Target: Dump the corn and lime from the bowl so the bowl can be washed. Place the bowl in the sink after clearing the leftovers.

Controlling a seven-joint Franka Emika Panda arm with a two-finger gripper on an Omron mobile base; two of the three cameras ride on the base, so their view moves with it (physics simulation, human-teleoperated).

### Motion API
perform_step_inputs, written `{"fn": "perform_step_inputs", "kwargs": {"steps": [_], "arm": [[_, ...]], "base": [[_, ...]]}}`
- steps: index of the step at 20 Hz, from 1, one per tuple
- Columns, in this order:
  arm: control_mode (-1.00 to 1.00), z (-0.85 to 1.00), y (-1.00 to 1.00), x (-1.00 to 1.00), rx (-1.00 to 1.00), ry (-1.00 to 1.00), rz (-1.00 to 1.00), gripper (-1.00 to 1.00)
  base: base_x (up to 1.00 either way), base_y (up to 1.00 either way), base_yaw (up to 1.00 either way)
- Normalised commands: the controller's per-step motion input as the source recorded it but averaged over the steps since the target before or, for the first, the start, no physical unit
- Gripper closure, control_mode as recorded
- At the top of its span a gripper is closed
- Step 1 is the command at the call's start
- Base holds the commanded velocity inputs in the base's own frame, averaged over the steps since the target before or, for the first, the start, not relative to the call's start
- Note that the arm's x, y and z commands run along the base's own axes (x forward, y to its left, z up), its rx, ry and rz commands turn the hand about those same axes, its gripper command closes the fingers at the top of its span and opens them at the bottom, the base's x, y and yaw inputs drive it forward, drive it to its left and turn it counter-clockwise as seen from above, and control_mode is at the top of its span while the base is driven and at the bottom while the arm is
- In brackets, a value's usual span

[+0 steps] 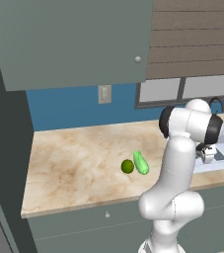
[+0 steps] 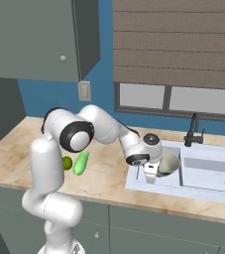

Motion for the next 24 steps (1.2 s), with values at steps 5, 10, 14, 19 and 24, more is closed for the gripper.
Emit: {"fn": "perform_step_inputs", "kwargs": {"steps": [5,10,14,19,24], "arm": [[-1.0,-0.29,0.0,0.0,-0.01,0.12,0.0,1.0],[-1.0,-0.18,0.0,0.0,-0.02,0.05,0.0,1.0],[-1.0,0.0,0.0,0.0,0.0,0.01,0.0,-1.0],[-1.0,0.08,0.0,-0.04,0.0,-0.01,0.0,-1.0],[-1.0,0.37,0.03,-0.03,0.0,-0.03,0.0,-1.0]], "base": [[0.0,0.0,0.0],[0.0,0.0,0.0],[0.0,0.0,0.0],[0.0,0.0,0.0],[0.0,0.0,0.0]]}}
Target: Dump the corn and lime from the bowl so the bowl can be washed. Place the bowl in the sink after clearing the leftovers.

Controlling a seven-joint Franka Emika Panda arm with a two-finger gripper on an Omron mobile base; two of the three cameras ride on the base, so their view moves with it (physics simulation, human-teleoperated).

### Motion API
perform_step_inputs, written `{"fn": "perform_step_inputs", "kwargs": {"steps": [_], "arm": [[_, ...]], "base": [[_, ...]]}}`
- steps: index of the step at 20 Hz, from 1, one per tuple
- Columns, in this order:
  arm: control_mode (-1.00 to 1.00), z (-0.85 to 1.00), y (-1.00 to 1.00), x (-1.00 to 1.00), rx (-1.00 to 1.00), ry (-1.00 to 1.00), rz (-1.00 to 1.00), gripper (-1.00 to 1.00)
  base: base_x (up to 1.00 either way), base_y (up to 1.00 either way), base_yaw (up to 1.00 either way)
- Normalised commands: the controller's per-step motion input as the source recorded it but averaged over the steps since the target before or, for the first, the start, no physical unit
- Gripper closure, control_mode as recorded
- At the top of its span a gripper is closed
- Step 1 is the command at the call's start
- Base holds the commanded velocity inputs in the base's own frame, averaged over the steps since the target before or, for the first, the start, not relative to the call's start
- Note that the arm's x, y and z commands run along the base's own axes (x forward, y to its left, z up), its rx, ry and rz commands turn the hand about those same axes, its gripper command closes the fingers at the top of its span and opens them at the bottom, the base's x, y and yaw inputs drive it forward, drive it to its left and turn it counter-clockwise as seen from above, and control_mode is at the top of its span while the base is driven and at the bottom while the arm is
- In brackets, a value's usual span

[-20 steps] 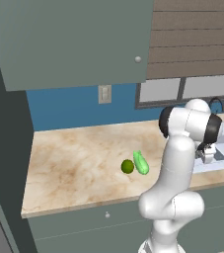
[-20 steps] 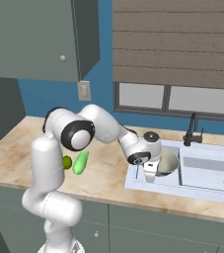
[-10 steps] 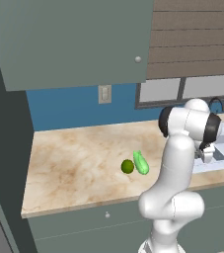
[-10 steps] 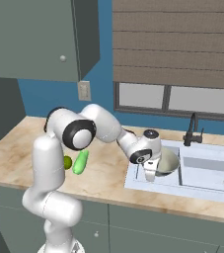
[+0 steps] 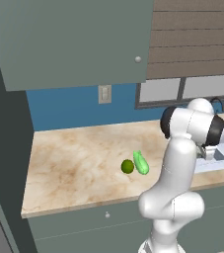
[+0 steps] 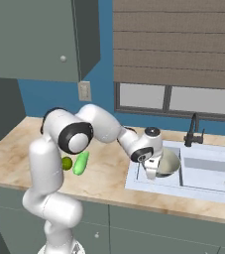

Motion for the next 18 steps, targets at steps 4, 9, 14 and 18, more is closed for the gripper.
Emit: {"fn": "perform_step_inputs", "kwargs": {"steps": [4,9,14,18], "arm": [[-1.0,0.67,0.14,-0.32,0.0,-0.13,0.0,-1.0],[-1.0,0.84,0.37,-0.59,0.0,-0.16,0.0,-1.0],[-1.0,0.79,0.77,-0.71,-0.09,-0.25,0.06,-1.0],[-1.0,0.98,1.0,-0.41,-0.15,-0.25,0.05,-1.0]], "base": [[0.0,0.0,0.0],[0.0,0.0,0.0],[0.0,0.0,0.0],[0.0,0.0,0.0]]}}
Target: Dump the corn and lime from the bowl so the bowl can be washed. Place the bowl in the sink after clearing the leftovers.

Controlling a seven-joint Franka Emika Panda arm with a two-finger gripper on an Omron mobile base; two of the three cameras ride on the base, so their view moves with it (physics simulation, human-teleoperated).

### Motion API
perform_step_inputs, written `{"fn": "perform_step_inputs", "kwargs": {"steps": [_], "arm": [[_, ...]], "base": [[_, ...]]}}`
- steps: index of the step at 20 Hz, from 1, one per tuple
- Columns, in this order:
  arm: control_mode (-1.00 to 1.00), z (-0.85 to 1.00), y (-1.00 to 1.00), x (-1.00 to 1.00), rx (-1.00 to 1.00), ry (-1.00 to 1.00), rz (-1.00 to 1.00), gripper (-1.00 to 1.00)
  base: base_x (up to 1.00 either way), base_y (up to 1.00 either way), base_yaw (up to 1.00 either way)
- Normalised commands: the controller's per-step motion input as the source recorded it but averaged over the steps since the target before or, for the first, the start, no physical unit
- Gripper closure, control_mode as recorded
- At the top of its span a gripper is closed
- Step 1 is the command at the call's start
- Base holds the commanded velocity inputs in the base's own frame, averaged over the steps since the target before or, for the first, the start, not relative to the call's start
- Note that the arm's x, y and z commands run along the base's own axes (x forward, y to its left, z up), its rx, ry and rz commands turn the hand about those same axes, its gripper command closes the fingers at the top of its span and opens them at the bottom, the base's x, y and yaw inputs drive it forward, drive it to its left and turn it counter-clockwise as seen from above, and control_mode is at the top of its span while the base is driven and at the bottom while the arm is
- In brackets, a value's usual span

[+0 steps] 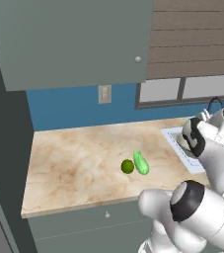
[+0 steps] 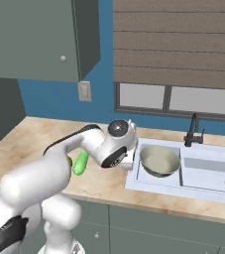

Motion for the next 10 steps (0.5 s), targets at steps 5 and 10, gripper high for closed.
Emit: {"fn": "perform_step_inputs", "kwargs": {"steps": [5,10], "arm": [[-1.0,1.0,0.89,-0.47,-0.13,-0.2,0.07,-1.0],[-1.0,1.0,0.85,-0.5,-0.12,-0.17,0.11,-1.0]], "base": [[0.0,0.0,0.0],[0.0,0.0,0.0]]}}
